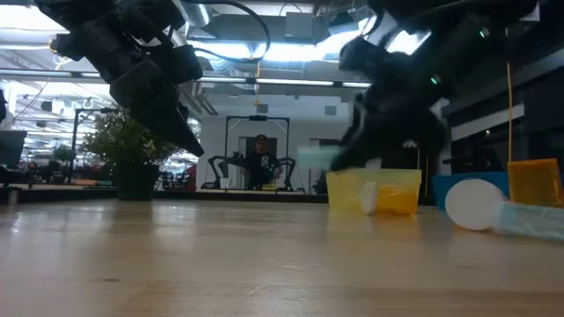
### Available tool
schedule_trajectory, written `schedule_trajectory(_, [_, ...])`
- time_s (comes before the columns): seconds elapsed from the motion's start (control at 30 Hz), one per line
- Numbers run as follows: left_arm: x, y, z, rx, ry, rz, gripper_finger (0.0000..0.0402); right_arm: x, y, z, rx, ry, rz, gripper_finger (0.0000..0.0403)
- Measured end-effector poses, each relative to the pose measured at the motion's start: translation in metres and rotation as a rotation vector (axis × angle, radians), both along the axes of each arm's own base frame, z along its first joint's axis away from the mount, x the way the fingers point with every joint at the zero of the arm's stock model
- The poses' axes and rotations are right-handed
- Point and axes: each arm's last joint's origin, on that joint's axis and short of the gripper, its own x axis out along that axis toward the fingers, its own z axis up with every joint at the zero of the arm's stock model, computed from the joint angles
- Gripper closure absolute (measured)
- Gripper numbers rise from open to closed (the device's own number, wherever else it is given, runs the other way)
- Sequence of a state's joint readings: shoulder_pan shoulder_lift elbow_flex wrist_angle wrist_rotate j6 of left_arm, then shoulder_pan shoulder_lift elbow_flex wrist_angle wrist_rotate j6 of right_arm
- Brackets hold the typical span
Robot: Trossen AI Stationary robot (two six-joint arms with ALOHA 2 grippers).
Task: Pick and place medicine bottles into bin by pill shape (circle, oval)
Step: Put the small blue pill bottle into the yellow bin
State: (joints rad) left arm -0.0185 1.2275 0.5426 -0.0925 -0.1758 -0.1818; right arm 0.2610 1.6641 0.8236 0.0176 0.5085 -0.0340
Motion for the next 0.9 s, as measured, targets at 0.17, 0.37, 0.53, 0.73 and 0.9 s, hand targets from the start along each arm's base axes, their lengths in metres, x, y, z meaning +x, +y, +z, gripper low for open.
schedule_trajectory(0.17, [0.000,0.000,0.000,0.000,0.000,0.000,0.0147,-0.017,-0.029,0.048,-0.184,-0.079,-0.318,0.0287])
schedule_trajectory(0.37, [0.000,0.000,0.000,0.000,0.000,0.000,0.0147,-0.045,-0.074,0.072,0.064,-0.150,-0.609,0.0283])
schedule_trajectory(0.53, [0.000,0.000,0.000,0.002,0.000,0.001,0.0147,-0.049,-0.106,0.064,0.248,-0.092,-0.710,0.0282])
schedule_trajectory(0.73, [0.000,0.001,0.000,0.018,0.000,0.018,0.0147,-0.050,-0.124,0.060,0.270,-0.086,-0.767,0.0281])
schedule_trajectory(0.9, [0.000,0.001,0.000,0.018,0.000,0.018,0.0147,-0.050,-0.127,0.061,0.274,-0.106,-0.775,0.0280])
